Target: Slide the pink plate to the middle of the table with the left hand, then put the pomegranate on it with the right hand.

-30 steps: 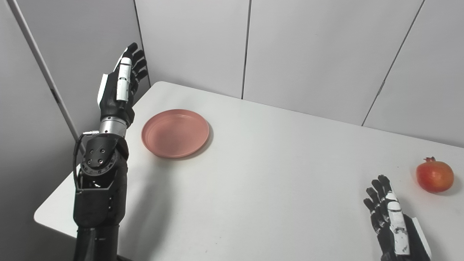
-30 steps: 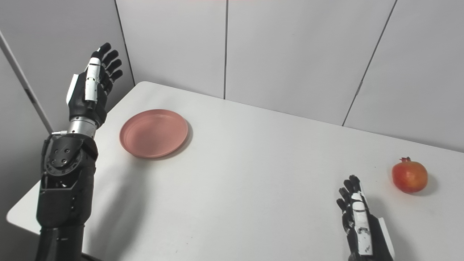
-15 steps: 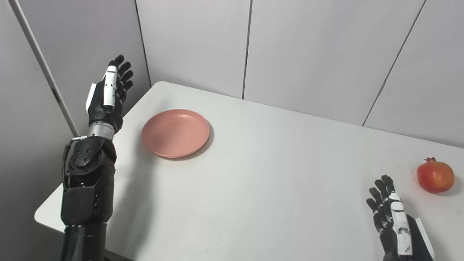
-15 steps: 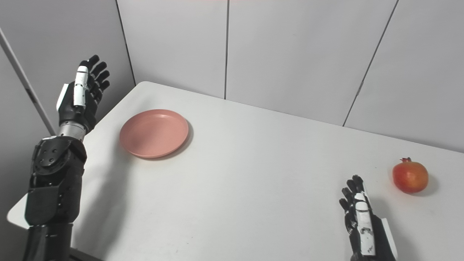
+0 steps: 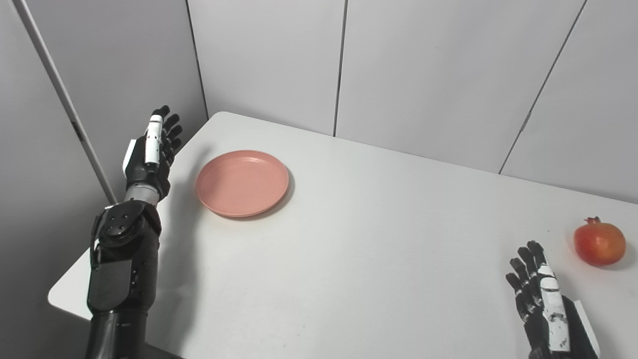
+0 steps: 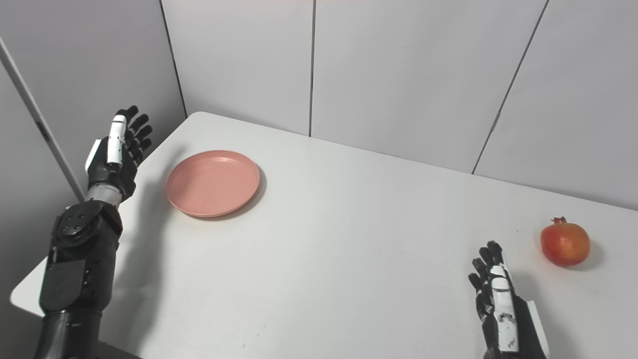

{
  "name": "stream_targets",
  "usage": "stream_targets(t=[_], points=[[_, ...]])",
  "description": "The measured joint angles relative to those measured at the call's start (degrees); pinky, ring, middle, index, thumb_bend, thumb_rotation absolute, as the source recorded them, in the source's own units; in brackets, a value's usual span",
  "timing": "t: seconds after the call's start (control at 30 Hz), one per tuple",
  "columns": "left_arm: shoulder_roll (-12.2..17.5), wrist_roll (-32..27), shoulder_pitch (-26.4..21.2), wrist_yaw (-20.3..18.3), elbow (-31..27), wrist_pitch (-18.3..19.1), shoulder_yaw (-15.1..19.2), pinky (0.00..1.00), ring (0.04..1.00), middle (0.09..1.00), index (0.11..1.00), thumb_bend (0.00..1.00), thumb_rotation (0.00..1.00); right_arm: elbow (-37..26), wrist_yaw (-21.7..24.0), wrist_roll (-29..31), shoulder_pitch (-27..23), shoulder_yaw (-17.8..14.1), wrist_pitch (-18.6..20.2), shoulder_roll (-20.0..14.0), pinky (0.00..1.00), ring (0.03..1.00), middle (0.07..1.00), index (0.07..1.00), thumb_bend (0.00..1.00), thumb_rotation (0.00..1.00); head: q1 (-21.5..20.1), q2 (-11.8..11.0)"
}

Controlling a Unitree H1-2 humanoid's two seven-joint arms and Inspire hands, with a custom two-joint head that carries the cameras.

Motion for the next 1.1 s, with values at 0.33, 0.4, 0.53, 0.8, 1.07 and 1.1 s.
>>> stream_targets(t=[0.33,0.4,0.53,0.8,1.07,1.1], points=[[0.13,-1.11,-0.13,-0.77,6.86,-2.96,-0.04,0.95,0.932,0.923,0.899,0.35,1.0,-0.35,-0.36,-0.06,0.01,0.06,0.55,0.02,1.0,1.0,1.0,1.0,0.05,1.0,-0.18,-0.09],[0.14,-1.19,-0.13,-0.8,7.13,-3.14,-0.06,0.95,0.935,0.926,0.903,0.35,1.0,-0.81,-0.49,-0.05,0.01,0.06,1.18,0.04,1.0,1.0,1.0,1.0,0.05,1.0,-0.18,-0.09],[0.73,-1.24,-0.36,-1.27,8.85,-4.01,-0.08,0.93,0.925,0.918,0.896,0.36,1.0,-1.28,-0.5,-0.05,0.01,0.08,1.25,0.05,1.0,1.0,1.0,1.0,0.04,1.0,-0.09,-0.18],[2.02,-1.24,-0.72,-2.15,11.48,-5.14,-0.23,0.92,0.917,0.914,0.894,0.34,1.0,-1.25,-0.49,0.14,0.02,0.03,1.25,0.1,1.0,1.0,1.0,1.0,0.04,1.0,0.0,-0.44],[2.05,-1.92,-0.77,-2.39,13.26,-5.28,-0.22,0.89,0.896,0.896,0.88,0.35,1.0,-1.25,-0.52,0.22,0.0,0.09,1.25,0.23,1.0,1.0,1.0,1.0,0.03,1.0,-0.09,-0.35],[2.05,-1.91,-0.76,-2.38,13.49,-5.28,-0.26,0.89,0.891,0.891,0.877,0.35,1.0,-1.25,-0.56,0.02,0.0,0.11,1.25,0.23,1.0,1.0,1.0,1.0,0.03,1.0,-0.09,-0.35]])
